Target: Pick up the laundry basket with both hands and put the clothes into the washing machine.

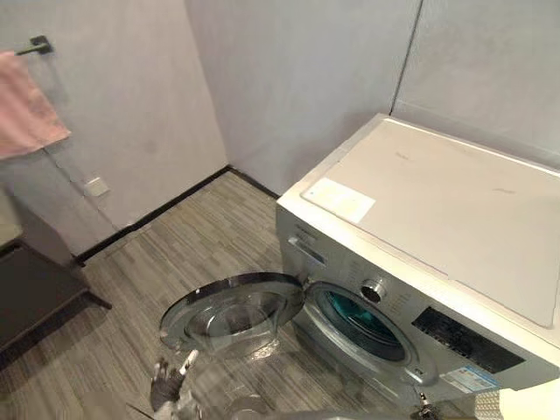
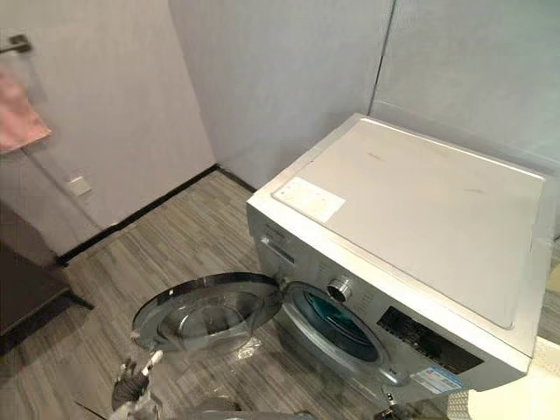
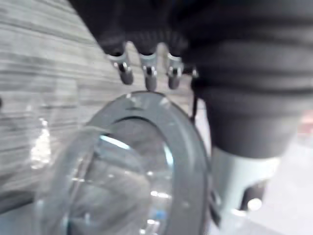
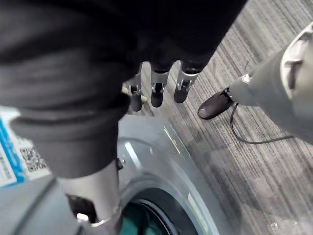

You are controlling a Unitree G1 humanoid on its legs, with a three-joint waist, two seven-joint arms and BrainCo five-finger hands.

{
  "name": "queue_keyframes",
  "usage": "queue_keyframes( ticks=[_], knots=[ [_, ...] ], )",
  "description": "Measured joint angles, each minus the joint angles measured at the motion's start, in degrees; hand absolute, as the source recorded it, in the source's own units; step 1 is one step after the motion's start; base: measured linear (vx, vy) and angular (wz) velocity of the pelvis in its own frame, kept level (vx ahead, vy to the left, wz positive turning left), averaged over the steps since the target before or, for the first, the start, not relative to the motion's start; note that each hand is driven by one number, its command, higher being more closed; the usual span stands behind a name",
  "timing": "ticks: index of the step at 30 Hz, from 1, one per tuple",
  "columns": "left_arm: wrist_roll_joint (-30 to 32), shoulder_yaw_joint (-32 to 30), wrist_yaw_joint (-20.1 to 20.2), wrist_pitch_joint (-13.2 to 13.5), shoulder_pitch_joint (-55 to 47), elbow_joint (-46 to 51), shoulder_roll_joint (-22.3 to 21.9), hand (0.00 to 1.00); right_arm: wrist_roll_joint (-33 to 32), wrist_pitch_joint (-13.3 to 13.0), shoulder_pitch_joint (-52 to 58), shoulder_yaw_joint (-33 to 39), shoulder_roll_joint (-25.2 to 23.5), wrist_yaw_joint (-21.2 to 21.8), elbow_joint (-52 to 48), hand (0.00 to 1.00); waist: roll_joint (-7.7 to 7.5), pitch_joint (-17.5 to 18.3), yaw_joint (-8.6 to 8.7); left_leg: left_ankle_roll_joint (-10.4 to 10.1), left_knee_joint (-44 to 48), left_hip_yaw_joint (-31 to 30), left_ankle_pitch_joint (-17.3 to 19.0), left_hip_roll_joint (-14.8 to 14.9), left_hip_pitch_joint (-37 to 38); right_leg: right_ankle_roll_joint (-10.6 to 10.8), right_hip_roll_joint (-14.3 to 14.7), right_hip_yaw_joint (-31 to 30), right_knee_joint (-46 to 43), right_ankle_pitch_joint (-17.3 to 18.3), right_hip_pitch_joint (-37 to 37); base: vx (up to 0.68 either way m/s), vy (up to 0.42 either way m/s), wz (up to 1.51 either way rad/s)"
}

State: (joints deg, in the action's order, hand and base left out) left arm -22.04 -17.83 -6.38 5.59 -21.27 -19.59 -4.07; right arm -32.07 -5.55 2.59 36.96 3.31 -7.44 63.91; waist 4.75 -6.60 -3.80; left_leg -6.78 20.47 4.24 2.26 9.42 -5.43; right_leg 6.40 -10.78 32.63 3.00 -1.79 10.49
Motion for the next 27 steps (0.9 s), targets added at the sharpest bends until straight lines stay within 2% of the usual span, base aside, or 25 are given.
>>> queue_keyframes(
  ticks=[1, 2, 3, 4, 5, 7, 8, 9, 10, 11, 12, 13, 14, 18, 20, 21, 22, 24, 26, 27],
  knots=[
    [0.0, 0.7, 0.1, 0.0, 0.1, 1.3, 0.0, 0.00, 0.3, 0.2, -0.4, -0.2, 0.8, -0.1, 0.0, 0.00, 0.50, -0.5, -0.15, 0.0, -0.3, -0.5, -1.3, -0.8, -0.3, 0.0, -0.8, 0.4, -1.1, 0.5, -0.3, -0.15, 0.064, 0.53],
    [-0.1, 1.4, 0.0, 0.0, 0.6, 4.3, 0.1, 0.00, 1.4, 0.5, -1.7, -1.0, 2.3, -0.4, 0.0, 0.00, 0.26, -1.2, -0.15, -0.6, -2.6, -1.4, -5.9, -3.2, -0.8, -0.4, -3.7, 0.7, -3.6, 1.1, -2.0, -0.16, 0.109, 0.35],
    [-0.1, 1.4, -0.2, 0.1, 0.6, 6.9, 0.1, 0.00, 1.7, 0.6, -2.5, -1.5, 2.7, -0.6, -0.1, 0.00, -0.91, -1.6, -0.22, 0.3, -2.1, -1.5, -7.0, -4.7, -1.2, -0.6, -6.6, 0.4, -5.4, 1.1, -4.1, -0.16, 0.133, 0.16],
    [-0.1, 0.9, -0.2, 0.2, 0.0, 10.1, 0.0, 0.00, 1.9, 0.6, -3.5, -1.6, 3.3, -1.0, -0.3, 0.00, -0.22, -1.5, -0.52, 2.8, 7.2, -0.2, -3.5, -3.8, -3.0, -1.0, -7.5, 0.0, -6.1, 0.8, -5.3, -0.14, 0.154, -0.15],
    [-0.1, -1.5, -0.3, 1.1, -0.1, 13.4, 0.1, 0.00, 1.8, 0.7, -4.7, -2.9, 3.2, -1.4, -1.9, 0.00, 1.27, -1.5, -0.48, 2.7, 18.5, 0.4, -0.8, -0.5, -3.1, -1.5, -7.2, -0.7, -6.2, 0.4, -5.6, -0.10, 0.129, -0.19],
    [-0.1, -3.4, -1.5, 2.3, 0.7, 15.7, 0.4, 0.00, 1.6, 0.7, -4.6, -4.6, 2.9, -1.3, -2.4, 0.00, 1.83, -1.1, -0.16, 2.7, 22.1, 0.2, -1.8, 2.0, 0.2, -1.7, -7.1, -1.5, -5.8, 0.3, -5.8, -0.05, 0.171, -0.10],
    [-0.1, -3.9, -1.7, 2.4, 1.2, 16.2, 0.4, 0.00, 1.6, 0.7, -4.4, -5.0, 2.8, -1.3, -2.4, 0.00, 2.27, -0.8, -0.13, 3.5, 20.9, 0.2, -5.3, 2.8, 1.2, -1.7, -6.9, -1.6, -5.8, 0.3, -6.1, 0.03, 0.202, 0.15],
    [0.0, -4.8, -2.6, 2.4, 3.1, 16.5, 0.6, 0.00, 1.0, 0.9, -4.0, -5.2, 2.9, -1.4, -1.8, 0.00, 2.70, 0.3, -0.13, 3.8, 16.7, 0.0, -4.6, 1.6, 2.0, -1.3, -6.4, -2.4, -5.9, 0.0, -7.2, 0.06, 0.132, 0.45],
    [0.0, -5.4, -3.7, 2.4, 5.3, 16.8, 1.6, 0.00, 0.4, 1.3, -3.5, -6.5, 2.3, -1.2, 0.2, 0.00, 0.83, 1.2, 0.12, 3.7, 12.3, -0.4, -4.3, 0.2, 2.1, -0.9, -6.0, -4.2, -6.7, -0.3, -9.0, 0.10, 0.031, 0.60],
    [0.0, -5.6, -4.0, 2.5, 6.5, 17.0, 2.5, 0.00, 0.0, 1.6, -3.0, -6.6, 1.8, -1.1, 0.9, 0.00, -0.11, 1.5, 0.28, 2.8, 10.0, -1.1, -3.7, -0.4, 3.1, -1.5, -5.6, -4.4, -6.4, -0.6, -9.0, 0.10, -0.037, 0.81],
    [0.1, -5.6, -4.3, 2.4, 8.7, 17.5, 2.9, 0.00, -0.3, 1.8, -2.4, -6.4, 1.8, -1.1, 2.5, 0.00, 0.45, 1.8, 1.04, -0.9, 5.2, -2.6, -0.8, 0.1, 5.1, -1.2, -5.2, -3.0, -6.4, -2.0, -8.6, 0.11, 0.014, 0.76],
    [0.2, -5.6, -4.8, 2.5, 10.0, 18.3, 3.3, 0.00, -0.6, 2.0, -2.0, -6.2, 1.7, -1.1, 2.8, 0.00, 1.22, 2.1, 1.42, -2.0, 1.3, -2.8, 1.0, 0.6, 6.4, -1.2, -4.8, -1.5, -7.1, -2.0, -8.7, 0.06, 0.105, 0.89],
    [0.2, -5.1, -4.9, 2.5, 12.1, 18.5, 4.1, 0.00, -0.6, 2.1, -0.8, -6.0, 1.8, -0.9, 2.8, 0.00, 1.45, 2.2, 1.71, -2.1, -2.7, -2.7, 1.5, 0.7, 7.9, -1.2, -4.8, 0.3, -8.0, -2.0, -8.6, 0.04, 0.109, 0.61],
    [0.4, -4.1, -4.6, 2.5, 15.1, 22.0, 5.8, 0.00, -0.7, 2.1, 1.0, -3.2, 2.9, -0.3, 2.8, 0.00, 1.20, 2.1, 1.71, -1.9, -9.5, -2.1, 1.7, -1.2, 12.5, -1.1, -8.0, 0.1, -12.5, -1.9, -8.7, -0.05, 0.133, 0.21],
    [0.4, -4.0, -3.5, 2.5, 15.2, 23.0, 7.2, 0.00, -0.7, 2.1, 1.8, -1.8, 2.9, 0.1, 2.8, 0.00, 1.00, 2.2, 1.77, -0.7, -11.1, -0.9, 3.1, -2.5, 13.3, -0.3, -9.6, -0.3, -13.4, -1.4, -9.4, -0.13, 0.126, -0.02],
    [0.5, -3.6, -3.0, 2.5, 15.3, 23.4, 7.7, 0.00, -0.8, 2.3, 2.2, -0.7, 3.1, 0.1, 2.9, 0.00, 1.30, 2.4, 1.94, -0.3, -11.9, 0.0, 4.8, -2.7, 13.4, 0.6, -10.0, -1.0, -13.9, -1.0, -10.5, -0.13, 0.147, -0.05],
    [0.9, -2.7, -2.3, 2.4, 15.6, 23.5, 7.8, 0.00, -1.1, 2.5, 2.5, 0.4, 3.4, 0.1, 2.9, 0.00, 2.33, 2.5, 1.85, 0.3, -13.1, 1.0, 7.0, -3.0, 13.8, 1.4, -10.4, -1.7, -14.8, -1.4, -11.9, -0.19, 0.192, -0.11],
    [3.9, -1.4, -1.3, 1.8, 16.1, 23.5, 7.9, 0.00, -1.6, 2.9, 3.6, 1.7, 2.4, 0.3, 2.8, 0.00, 0.81, 1.9, 1.62, 0.9, -14.2, 2.2, 7.6, -5.4, 14.2, 1.9, -12.6, -3.8, -15.2, -2.4, -13.0, -0.22, 0.159, -0.22],
    [6.5, -0.3, -1.0, 1.3, 16.0, 23.4, 8.8, 0.00, -2.3, 3.6, 5.0, 1.9, 0.3, 1.5, 2.8, 0.00, -0.96, 2.1, 1.59, 2.1, -13.5, 4.7, 8.8, -6.7, 14.1, 1.3, -13.4, -5.6, -13.1, -3.4, -14.0, -0.26, 0.137, -0.47],
    [6.6, -0.4, -0.8, 1.3, 16.0, 23.2, 9.2, 0.00, -2.3, 3.7, 5.2, 1.8, -0.1, 1.9, 2.8, 0.00, -1.39, 2.2, 1.58, 2.2, -13.6, 5.7, 8.9, -6.9, 14.1, 1.2, -13.3, -6.0, -12.2, -3.5, -14.4, -0.17, 0.142, -0.72]
  ],
)
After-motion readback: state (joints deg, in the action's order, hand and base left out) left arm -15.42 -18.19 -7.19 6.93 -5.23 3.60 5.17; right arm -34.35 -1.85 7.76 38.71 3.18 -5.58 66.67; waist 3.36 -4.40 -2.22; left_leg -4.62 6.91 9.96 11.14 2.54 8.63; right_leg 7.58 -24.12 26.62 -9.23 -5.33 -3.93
